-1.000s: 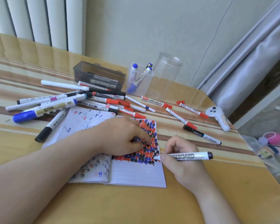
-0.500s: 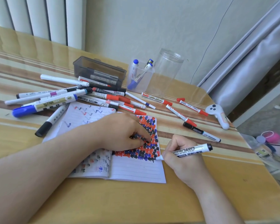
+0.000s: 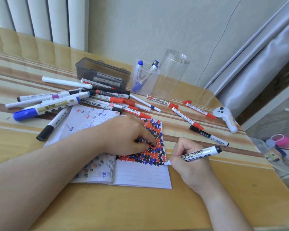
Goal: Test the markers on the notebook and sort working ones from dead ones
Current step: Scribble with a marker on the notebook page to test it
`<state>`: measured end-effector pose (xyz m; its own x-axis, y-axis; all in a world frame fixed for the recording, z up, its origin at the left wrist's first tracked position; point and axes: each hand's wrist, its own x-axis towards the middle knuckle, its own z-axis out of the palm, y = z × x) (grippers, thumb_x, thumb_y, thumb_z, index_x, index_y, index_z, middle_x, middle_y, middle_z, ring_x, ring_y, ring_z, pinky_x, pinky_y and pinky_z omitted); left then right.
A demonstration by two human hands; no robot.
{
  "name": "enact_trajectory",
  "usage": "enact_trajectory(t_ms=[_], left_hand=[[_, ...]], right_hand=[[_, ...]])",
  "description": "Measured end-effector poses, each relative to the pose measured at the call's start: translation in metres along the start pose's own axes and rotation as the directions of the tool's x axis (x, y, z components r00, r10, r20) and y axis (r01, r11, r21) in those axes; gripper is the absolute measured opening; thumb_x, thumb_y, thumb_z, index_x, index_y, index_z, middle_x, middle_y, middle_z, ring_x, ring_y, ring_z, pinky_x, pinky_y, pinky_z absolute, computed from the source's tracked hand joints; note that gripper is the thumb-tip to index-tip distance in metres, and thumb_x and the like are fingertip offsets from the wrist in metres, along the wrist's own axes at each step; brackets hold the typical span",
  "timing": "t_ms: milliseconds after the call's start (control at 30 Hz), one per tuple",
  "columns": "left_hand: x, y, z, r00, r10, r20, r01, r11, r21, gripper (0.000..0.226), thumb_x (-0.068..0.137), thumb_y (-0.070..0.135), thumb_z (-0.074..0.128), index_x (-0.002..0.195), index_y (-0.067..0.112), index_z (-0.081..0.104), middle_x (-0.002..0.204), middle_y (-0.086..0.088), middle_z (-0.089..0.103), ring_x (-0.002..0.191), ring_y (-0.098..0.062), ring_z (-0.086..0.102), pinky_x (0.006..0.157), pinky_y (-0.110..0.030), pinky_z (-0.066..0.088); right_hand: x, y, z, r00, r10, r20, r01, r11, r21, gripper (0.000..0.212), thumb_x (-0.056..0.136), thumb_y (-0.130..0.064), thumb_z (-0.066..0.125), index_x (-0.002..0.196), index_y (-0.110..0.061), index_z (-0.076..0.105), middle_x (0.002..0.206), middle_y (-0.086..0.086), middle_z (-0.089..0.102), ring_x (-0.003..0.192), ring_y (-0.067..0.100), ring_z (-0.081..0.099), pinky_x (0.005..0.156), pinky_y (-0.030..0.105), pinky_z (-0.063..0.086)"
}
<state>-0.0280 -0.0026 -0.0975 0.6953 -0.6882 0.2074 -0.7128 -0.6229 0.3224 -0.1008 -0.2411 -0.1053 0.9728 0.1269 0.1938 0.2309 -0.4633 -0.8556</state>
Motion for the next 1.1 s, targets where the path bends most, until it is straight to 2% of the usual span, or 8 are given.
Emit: enact_trajectory(t_ms=[133,400,567,700,800,867,967,1100], left_hand=[[0.000,0.000,0.000,1.000,-0.006,0.005,0.006,1.000,-0.001,0.032,0.096,0.055,0.056,0.127,0.060,0.061,0.087,0.018,0.048,0.082,-0.002,0.046,0.070,-0.026,0.035],[0.000,0.001,-0.001,1.000,-0.001,0.011,0.001,1.000,0.014,0.033,0.096,0.055,0.056,0.128,0.059,0.061,0.086,0.020,0.047,0.079,-0.001,0.045,0.066,-0.013,0.028],[0.000,0.003,-0.001,0.999,-0.026,0.032,0.025,1.000,0.012,0.033,0.096,0.055,0.056,0.128,0.060,0.060,0.088,0.020,0.047,0.086,-0.001,0.045,0.072,-0.025,0.033],[-0.002,0.002,-0.001,0.997,-0.059,0.046,0.061,0.998,-0.036,0.044,0.100,0.030,0.050,0.137,0.053,0.056,0.096,0.017,0.052,0.097,-0.006,0.047,0.086,-0.033,0.045],[-0.002,0.000,-0.004,0.995,-0.098,-0.001,0.097,0.988,-0.120,0.076,0.095,-0.002,0.042,0.150,0.049,0.038,0.121,0.007,0.058,0.109,-0.010,0.051,0.096,-0.035,0.046],[-0.003,-0.001,-0.008,0.987,-0.142,-0.072,0.123,0.967,-0.225,0.077,0.097,-0.001,0.053,0.148,0.050,0.029,0.132,0.007,0.052,0.113,-0.006,0.053,0.097,-0.031,0.045],[-0.003,-0.003,-0.012,0.972,-0.183,-0.146,0.113,0.913,-0.392,0.067,0.091,0.018,0.076,0.133,0.048,0.033,0.114,0.015,0.060,0.098,0.003,0.059,0.089,-0.027,0.051],[-0.004,0.001,-0.011,0.980,-0.168,-0.110,0.109,0.905,-0.412,0.067,0.086,0.021,0.082,0.134,0.043,0.040,0.101,0.019,0.070,0.093,0.007,0.064,0.085,-0.012,0.052]], right_hand=[[-0.001,0.001,-0.001,1.000,-0.010,-0.017,0.010,0.999,0.043,0.023,0.070,-0.030,0.066,0.064,-0.018,0.047,0.065,0.032,0.045,0.057,0.040,0.036,0.051,0.050,0.031],[0.000,0.002,-0.001,1.000,0.003,0.029,-0.004,0.999,0.040,0.023,0.068,-0.029,0.067,0.060,-0.024,0.046,0.063,0.027,0.043,0.056,0.023,0.035,0.050,0.049,0.031],[0.000,0.003,-0.002,1.000,0.018,-0.001,-0.018,0.996,0.090,0.023,0.070,-0.029,0.066,0.065,-0.016,0.047,0.064,0.034,0.042,0.054,0.024,0.033,0.049,0.049,0.027],[0.001,0.003,-0.001,1.000,0.007,0.030,-0.009,0.998,0.065,0.023,0.067,-0.027,0.065,0.061,-0.021,0.044,0.061,0.028,0.040,0.055,0.022,0.032,0.050,0.047,0.027],[0.003,0.006,-0.004,1.000,0.000,0.006,-0.001,0.975,0.221,0.021,0.066,-0.024,0.068,0.060,-0.026,0.048,0.058,0.016,0.041,0.053,0.018,0.034,0.050,0.033,0.028],[0.004,0.008,-0.009,1.000,0.000,-0.026,0.010,0.935,0.355,0.025,0.068,-0.025,0.080,0.069,-0.023,0.055,0.062,0.003,0.045,0.052,0.011,0.036,0.051,0.023,0.032],[0.004,0.006,-0.014,1.000,0.008,-0.007,-0.004,0.871,0.491,0.043,0.067,-0.045,0.094,0.082,-0.018,0.065,0.065,0.001,0.049,0.051,0.014,0.037,0.049,0.024,0.030],[0.006,0.003,-0.017,0.997,0.054,0.053,-0.075,0.800,0.596,0.047,0.067,-0.049,0.086,0.099,-0.015,0.080,0.077,0.016,0.067,0.059,0.020,0.048,0.050,0.025,0.035]])
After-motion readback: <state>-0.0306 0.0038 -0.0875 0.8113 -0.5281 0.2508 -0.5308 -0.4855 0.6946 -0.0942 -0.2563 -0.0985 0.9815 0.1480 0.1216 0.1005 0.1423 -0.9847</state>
